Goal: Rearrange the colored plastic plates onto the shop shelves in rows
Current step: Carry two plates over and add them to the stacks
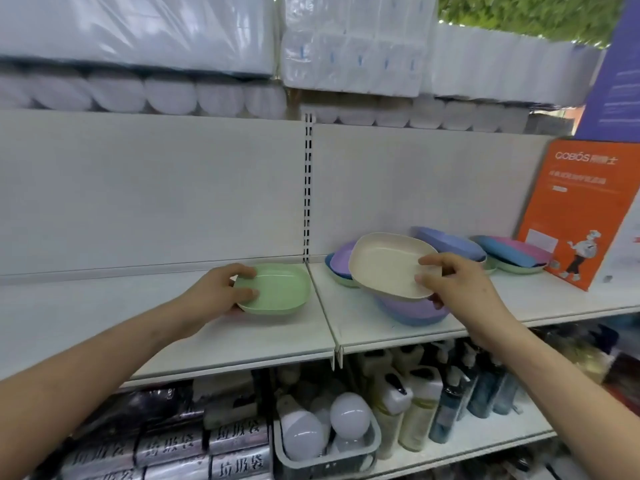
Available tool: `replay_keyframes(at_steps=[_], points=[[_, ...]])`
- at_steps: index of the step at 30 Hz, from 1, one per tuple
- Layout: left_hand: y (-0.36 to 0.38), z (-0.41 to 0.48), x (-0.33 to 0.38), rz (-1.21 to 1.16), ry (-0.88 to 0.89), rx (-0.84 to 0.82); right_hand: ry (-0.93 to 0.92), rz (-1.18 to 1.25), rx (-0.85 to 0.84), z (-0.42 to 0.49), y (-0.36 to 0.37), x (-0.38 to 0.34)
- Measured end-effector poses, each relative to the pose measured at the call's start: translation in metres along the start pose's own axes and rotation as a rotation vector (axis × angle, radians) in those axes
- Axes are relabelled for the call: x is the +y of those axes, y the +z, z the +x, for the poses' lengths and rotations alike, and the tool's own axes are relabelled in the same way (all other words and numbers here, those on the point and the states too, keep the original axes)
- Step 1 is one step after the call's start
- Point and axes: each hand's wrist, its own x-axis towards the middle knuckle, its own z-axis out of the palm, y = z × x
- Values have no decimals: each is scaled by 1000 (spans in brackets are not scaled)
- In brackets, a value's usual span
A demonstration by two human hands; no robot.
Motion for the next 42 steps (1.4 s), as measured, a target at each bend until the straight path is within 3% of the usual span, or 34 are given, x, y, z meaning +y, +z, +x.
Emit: replay_keyframes(at_steps=[6,14,26,42], points=[[-51,-49,-16,-34,-42,91,-58,58,-176,-1,59,-36],[-161,-134,-55,32,-77,336,-162,107,-468,-12,175,-98],[-353,-319,-135,69,-178,602,-319,141,-876,-130,380,-237],[-541,-499,-212,73,-248,765,-412,232,-1070,-289,577,-376]])
